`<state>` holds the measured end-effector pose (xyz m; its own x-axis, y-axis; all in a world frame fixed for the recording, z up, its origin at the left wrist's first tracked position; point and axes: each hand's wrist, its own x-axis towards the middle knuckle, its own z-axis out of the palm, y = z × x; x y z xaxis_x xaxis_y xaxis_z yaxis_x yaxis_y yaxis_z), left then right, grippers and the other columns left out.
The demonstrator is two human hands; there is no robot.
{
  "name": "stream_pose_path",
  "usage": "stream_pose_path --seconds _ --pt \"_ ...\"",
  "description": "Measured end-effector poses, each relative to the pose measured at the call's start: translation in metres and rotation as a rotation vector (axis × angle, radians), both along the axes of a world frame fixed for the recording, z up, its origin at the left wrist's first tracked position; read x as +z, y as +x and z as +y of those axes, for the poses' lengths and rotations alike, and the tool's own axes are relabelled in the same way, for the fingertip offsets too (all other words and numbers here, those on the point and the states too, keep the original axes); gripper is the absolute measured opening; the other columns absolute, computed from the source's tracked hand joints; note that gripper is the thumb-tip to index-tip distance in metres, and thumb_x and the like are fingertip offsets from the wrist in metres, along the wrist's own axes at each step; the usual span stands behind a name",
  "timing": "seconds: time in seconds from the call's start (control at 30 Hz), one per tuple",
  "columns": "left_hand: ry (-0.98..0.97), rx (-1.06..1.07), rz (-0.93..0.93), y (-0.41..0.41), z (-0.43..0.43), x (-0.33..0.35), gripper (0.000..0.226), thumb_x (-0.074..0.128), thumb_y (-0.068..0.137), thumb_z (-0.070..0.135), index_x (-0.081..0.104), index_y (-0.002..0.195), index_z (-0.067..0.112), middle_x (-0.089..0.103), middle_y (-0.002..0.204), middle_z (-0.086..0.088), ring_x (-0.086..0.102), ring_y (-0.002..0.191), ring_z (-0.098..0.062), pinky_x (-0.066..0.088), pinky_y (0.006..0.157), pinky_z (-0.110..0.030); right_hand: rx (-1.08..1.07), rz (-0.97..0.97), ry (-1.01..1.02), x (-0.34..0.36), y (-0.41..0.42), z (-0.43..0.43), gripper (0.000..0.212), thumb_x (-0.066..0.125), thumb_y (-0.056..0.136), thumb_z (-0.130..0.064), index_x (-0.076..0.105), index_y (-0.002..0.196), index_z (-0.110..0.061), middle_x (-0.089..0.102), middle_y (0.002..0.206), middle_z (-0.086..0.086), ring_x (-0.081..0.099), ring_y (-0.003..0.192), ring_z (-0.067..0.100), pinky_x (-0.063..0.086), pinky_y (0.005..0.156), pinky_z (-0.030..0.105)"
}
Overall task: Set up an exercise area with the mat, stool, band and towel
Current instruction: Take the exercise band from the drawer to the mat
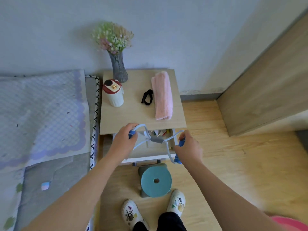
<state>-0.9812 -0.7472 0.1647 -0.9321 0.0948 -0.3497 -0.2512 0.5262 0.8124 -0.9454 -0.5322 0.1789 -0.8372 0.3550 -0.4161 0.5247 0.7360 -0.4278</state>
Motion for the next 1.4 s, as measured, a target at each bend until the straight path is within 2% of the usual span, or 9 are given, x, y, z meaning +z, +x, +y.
stream_pose_path --seconds 0.27,0.4,0.5,0.6,0.7,0.8,0.87,1.13,1.4 --pt "0.028 -0.131 0.103 0.000 0.034 0.085 0.032 0.050 0.097 0.025 0.047 0.127 0.033 0.059 0.096 0.001 0.061 0.080 -0.020 0.053 0.078 -0.042 -0.089 0.064 0.159 0.080 0.045 0.056 0.032 0.043 0.094 -0.014 0.060 0.116 -0.029 0.056 0.114 0.000 0.059 0.079 0.023 0.048 0.065 0.032" --pt "0.130 -0.082 0.095 0.002 0.076 0.107 0.036 0.062 0.089 0.026 0.048 0.122 0.028 0.060 0.104 0.002 0.062 0.085 -0.019 0.054 0.075 -0.040 -0.332 0.027 -0.010 0.103 0.082 0.088 0.036 0.038 0.094 -0.016 0.065 0.117 -0.013 0.068 0.100 0.007 0.062 0.093 0.029 0.050 0.076 0.035" --pt "0.186 -0.100 0.079 0.017 0.109 0.118 0.032 0.063 0.088 0.021 0.051 0.116 0.029 0.060 0.104 0.002 0.061 0.082 -0.015 0.049 0.067 -0.030 -0.508 -0.011 -0.142 0.115 0.115 0.115 0.039 0.040 0.088 -0.007 0.064 0.119 -0.004 0.067 0.112 0.016 0.062 0.106 0.033 0.050 0.089 0.042" --pt "0.250 -0.139 0.060 0.039 0.136 0.129 0.028 0.059 0.087 0.015 0.053 0.110 0.030 0.066 0.100 -0.002 0.060 0.078 -0.018 0.048 0.068 -0.032 -0.628 -0.017 -0.279 0.121 0.152 0.135 0.047 0.052 0.079 -0.003 0.061 0.124 -0.016 0.070 0.090 0.008 0.071 0.086 0.025 0.055 0.080 0.035" --pt "0.282 -0.239 0.057 0.069 0.168 0.144 0.025 0.057 0.089 0.015 0.055 0.106 0.035 0.064 0.087 -0.004 0.057 0.067 -0.016 0.051 0.062 -0.030 -0.688 0.018 -0.294 0.131 0.196 0.153 0.030 0.072 0.078 -0.023 0.064 0.106 -0.017 0.061 0.073 0.000 0.061 0.060 0.019 0.052 0.064 0.030" --pt "0.295 -0.368 0.057 0.110 0.200 0.154 0.029 0.053 0.091 0.017 0.052 0.097 0.046 0.063 0.087 -0.001 0.059 0.068 -0.014 0.051 0.057 -0.030 -0.718 0.033 -0.135 0.140 0.244 0.170 0.031 0.065 0.078 -0.054 0.065 0.082 -0.023 0.054 0.063 -0.005 0.052 0.056 0.014 0.045 0.058 0.027" --pt "0.293 -0.430 0.054 0.140 0.219 0.157 0.027 0.052 0.093 0.017 0.052 0.098 0.044 0.062 0.084 -0.001 0.055 0.062 -0.015 0.047 0.052 -0.029 -0.747 0.028 -0.027 0.144 0.277 0.178 0.037 0.058 0.079 -0.056 0.066 0.072 -0.021 0.061 0.061 -0.010 0.056 0.056 0.013 0.040 0.055 0.024" --pt "0.266 -0.548 0.145 0.310 0.294 0.172 0.015 0.052 0.095 0.024 0.051 0.110 0.023 0.058 0.077 0.001 0.048 0.055 -0.015 0.041 0.052 -0.025 -1.153 0.148 -0.054 0.154 0.490 0.216 0.017 0.050 0.078 -0.028 0.060 0.078 -0.015 0.066 0.065 0.000 0.063 0.064 0.021 0.049 0.062 0.029" --pt "0.259 -0.699 0.080 0.473 0.358 0.166 0.016 0.054 0.094 0.026 0.051 0.107 0.016 0.056 0.072 0.000 0.044 0.052 -0.019 0.037 0.051 -0.026 -1.489 0.177 0.089 0.154 0.741 0.234 0.017 0.051 0.077 -0.029 0.060 0.085 -0.018 0.066 0.069 0.002 0.063 0.066 0.021 0.052 0.063 0.031"
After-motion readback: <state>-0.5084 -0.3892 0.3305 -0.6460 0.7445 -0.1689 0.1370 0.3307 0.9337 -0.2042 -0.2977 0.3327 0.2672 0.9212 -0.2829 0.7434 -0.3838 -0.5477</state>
